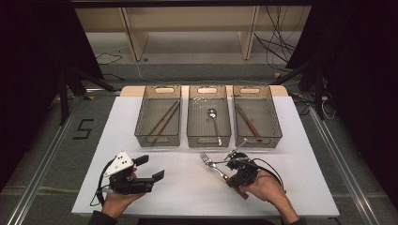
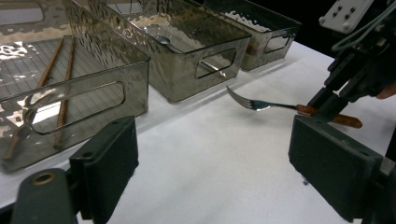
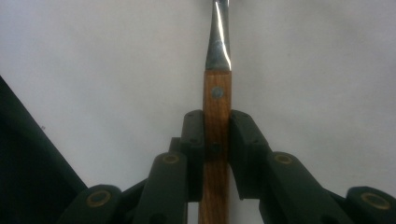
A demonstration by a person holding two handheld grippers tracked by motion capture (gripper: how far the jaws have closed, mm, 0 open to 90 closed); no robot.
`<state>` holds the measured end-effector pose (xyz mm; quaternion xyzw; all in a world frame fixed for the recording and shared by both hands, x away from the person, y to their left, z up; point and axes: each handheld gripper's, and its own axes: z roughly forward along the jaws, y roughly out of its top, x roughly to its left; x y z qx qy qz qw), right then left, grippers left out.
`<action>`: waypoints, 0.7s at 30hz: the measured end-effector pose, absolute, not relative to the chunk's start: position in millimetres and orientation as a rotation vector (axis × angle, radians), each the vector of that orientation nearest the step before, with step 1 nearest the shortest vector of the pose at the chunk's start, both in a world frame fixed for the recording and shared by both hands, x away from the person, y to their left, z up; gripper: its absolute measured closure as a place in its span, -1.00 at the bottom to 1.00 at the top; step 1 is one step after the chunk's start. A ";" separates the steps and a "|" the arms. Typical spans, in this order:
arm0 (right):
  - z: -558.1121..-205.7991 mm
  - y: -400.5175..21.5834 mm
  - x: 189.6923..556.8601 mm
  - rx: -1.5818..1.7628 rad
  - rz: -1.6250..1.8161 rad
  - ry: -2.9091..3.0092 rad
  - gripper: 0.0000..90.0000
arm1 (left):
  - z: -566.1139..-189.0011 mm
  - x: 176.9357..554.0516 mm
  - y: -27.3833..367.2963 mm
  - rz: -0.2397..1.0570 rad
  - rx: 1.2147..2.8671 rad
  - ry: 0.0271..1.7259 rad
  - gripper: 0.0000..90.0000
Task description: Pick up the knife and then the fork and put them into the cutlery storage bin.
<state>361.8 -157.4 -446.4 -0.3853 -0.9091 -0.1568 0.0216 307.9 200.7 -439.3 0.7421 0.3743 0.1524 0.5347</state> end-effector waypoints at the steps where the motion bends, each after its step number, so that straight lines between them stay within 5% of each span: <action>1: -443.9 -159.2 362.3 -1.191 -0.507 -2.816 0.72 | -439.3 307.9 200.7 0.363 1.768 0.892 -0.66; 21: -397.4 -193.5 385.6 -1.279 -0.851 -2.737 0.71 | -439.3 308.7 201.1 0.364 1.753 0.897 -0.66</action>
